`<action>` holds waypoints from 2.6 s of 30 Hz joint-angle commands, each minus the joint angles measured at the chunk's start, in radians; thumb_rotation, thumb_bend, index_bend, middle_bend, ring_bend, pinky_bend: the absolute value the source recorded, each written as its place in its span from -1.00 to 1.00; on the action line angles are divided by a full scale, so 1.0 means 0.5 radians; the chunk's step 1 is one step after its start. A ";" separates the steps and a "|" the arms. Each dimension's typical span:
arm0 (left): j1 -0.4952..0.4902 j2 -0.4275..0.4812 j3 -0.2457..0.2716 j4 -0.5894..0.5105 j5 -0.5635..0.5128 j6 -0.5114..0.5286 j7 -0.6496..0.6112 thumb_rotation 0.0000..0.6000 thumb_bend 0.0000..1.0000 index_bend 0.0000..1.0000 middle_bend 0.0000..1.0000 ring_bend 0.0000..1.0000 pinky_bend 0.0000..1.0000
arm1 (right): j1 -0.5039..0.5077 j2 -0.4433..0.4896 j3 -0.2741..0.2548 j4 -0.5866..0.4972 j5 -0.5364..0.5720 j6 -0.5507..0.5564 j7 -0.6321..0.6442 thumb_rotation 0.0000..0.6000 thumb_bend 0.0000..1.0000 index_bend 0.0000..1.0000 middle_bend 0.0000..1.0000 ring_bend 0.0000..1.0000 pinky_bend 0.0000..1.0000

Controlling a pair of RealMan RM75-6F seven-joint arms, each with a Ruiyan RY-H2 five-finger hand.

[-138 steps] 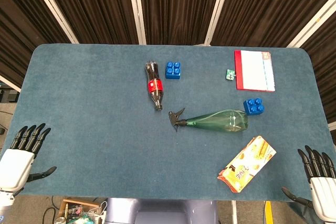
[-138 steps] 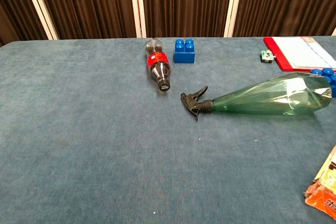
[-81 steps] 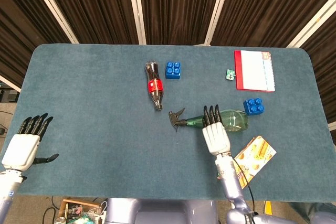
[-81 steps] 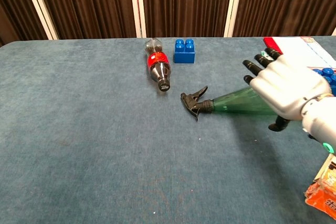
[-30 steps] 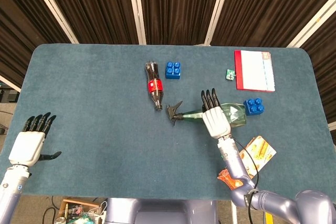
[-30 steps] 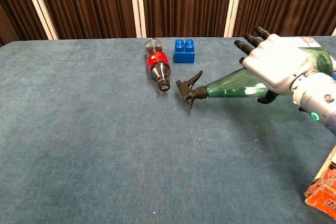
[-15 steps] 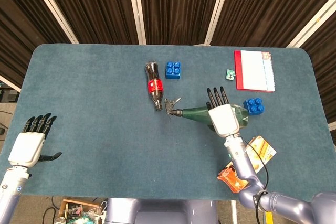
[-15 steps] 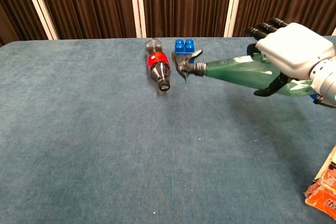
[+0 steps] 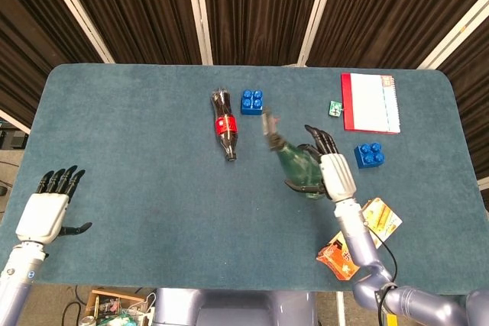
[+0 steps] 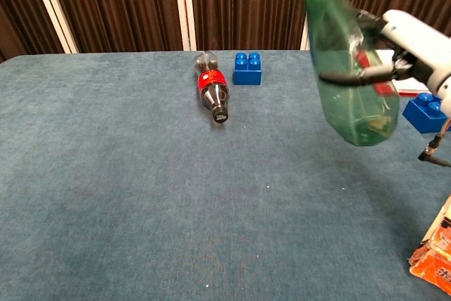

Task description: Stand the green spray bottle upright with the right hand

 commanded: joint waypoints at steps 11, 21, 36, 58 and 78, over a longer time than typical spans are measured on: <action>0.009 -0.001 0.020 -0.008 0.032 0.030 0.006 1.00 -0.88 -1.00 -1.00 -1.00 -0.92 | -0.168 -0.547 -0.044 0.799 -0.316 0.707 1.111 1.00 0.40 0.79 -0.87 -1.00 -1.00; 0.025 0.018 0.036 -0.014 0.084 0.064 -0.032 1.00 -0.88 -1.00 -1.00 -1.00 -0.92 | -0.210 -0.893 -0.230 1.464 -0.422 0.815 1.110 1.00 0.41 0.77 -0.89 -1.00 -1.00; 0.036 0.048 0.064 -0.014 0.157 0.075 -0.096 1.00 -0.88 -1.00 -1.00 -1.00 -0.92 | -0.227 -1.120 -0.359 1.888 -0.436 0.702 1.069 1.00 0.41 0.77 -0.89 -1.00 -1.00; 0.039 0.048 0.066 -0.014 0.165 0.073 -0.096 1.00 -0.88 -1.00 -1.00 -1.00 -0.92 | -0.214 -1.061 -0.436 1.910 -0.452 0.688 1.081 1.00 -0.24 -0.89 -1.00 -1.00 -1.00; 0.071 0.069 0.087 -0.028 0.253 0.134 -0.137 1.00 -0.88 -1.00 -1.00 -1.00 -0.92 | -0.247 -0.939 -0.476 1.740 -0.474 0.770 0.902 1.00 -0.87 -1.00 -1.00 -1.00 -1.00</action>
